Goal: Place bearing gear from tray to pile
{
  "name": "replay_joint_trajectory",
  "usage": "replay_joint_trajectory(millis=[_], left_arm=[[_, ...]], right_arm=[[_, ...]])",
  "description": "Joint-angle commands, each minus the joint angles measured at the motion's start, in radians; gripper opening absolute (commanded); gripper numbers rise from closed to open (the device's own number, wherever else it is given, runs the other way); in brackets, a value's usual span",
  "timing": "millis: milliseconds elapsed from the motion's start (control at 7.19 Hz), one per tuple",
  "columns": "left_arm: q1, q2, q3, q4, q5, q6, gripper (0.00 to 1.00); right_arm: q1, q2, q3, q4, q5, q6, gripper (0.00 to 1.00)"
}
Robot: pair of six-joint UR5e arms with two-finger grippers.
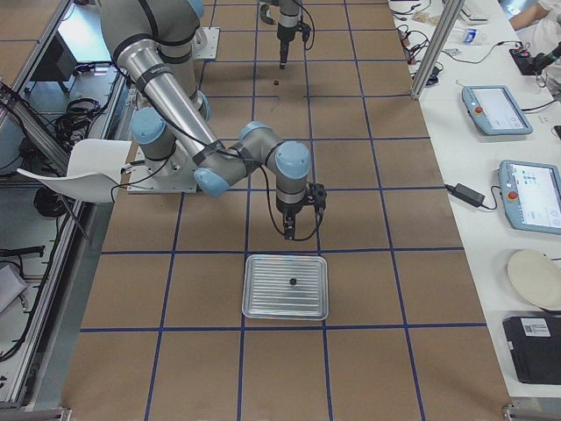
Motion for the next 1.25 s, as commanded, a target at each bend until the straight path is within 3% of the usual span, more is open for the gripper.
replay_joint_trajectory(millis=[0, 139, 417, 556, 834, 973, 1112], left_arm=[[-0.035, -0.044, -0.013, 0.049, 0.000, -0.012, 0.99], [-0.042, -0.056, -0.023, 0.069, 0.000, -0.012, 0.93], [-0.044, -0.079, -0.031, 0.089, 0.004, -0.008, 0.90], [-0.044, -0.090, -0.031, 0.094, 0.004, -0.006, 0.79], [-0.044, -0.114, -0.030, 0.095, 0.003, -0.004, 0.75], [-0.044, -0.118, -0.028, 0.097, 0.003, -0.001, 0.57], [-0.044, -0.118, -0.027, 0.097, 0.001, -0.001, 0.37]], right_arm=[[-0.067, 0.240, -0.184, -0.068, 0.001, -0.104, 1.00], [-0.083, 0.291, -0.226, -0.068, 0.001, -0.111, 0.98], [-0.083, 0.290, -0.196, -0.064, -0.016, -0.102, 0.73], [-0.083, 0.287, -0.176, -0.070, -0.014, -0.106, 0.73], [-0.083, 0.289, -0.174, -0.071, -0.013, -0.111, 0.53], [-0.082, 0.289, -0.172, -0.071, -0.011, -0.115, 0.45], [-0.082, 0.287, -0.174, -0.073, -0.011, -0.117, 0.45]])
